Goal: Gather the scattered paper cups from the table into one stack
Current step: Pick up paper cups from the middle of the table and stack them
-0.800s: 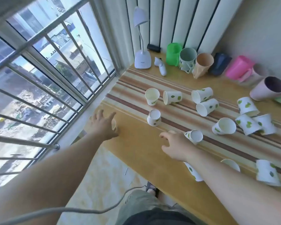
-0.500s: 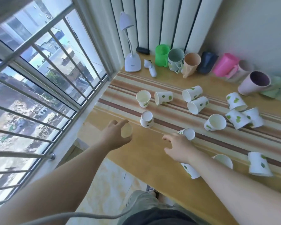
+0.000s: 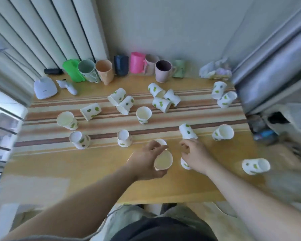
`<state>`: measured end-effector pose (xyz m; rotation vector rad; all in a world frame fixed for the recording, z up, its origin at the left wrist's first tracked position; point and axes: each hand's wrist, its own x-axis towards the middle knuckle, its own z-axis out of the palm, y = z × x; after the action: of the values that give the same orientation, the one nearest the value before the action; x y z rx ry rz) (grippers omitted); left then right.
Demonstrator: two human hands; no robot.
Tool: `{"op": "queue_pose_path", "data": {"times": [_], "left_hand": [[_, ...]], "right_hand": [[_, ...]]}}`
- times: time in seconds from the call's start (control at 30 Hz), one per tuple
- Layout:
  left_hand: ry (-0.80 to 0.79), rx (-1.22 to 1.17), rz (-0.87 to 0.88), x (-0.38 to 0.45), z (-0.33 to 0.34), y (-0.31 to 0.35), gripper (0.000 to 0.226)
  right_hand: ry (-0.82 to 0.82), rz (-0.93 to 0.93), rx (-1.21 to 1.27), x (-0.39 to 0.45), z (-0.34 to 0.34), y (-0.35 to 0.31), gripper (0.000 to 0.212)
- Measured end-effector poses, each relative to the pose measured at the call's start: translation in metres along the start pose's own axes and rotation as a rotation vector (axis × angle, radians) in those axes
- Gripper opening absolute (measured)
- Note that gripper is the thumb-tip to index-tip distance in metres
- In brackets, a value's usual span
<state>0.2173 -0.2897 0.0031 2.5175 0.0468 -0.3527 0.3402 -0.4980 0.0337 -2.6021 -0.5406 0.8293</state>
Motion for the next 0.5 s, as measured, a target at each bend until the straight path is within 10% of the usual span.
{"op": "queue_pose_path", "data": {"times": [0.5], "left_hand": [[-0.032,0.173,-0.054,0.002,0.061,0.031,0.096]], "right_hand": [[0.037,-0.036,0.07,-0.037,0.015,0.076,0.03]]}}
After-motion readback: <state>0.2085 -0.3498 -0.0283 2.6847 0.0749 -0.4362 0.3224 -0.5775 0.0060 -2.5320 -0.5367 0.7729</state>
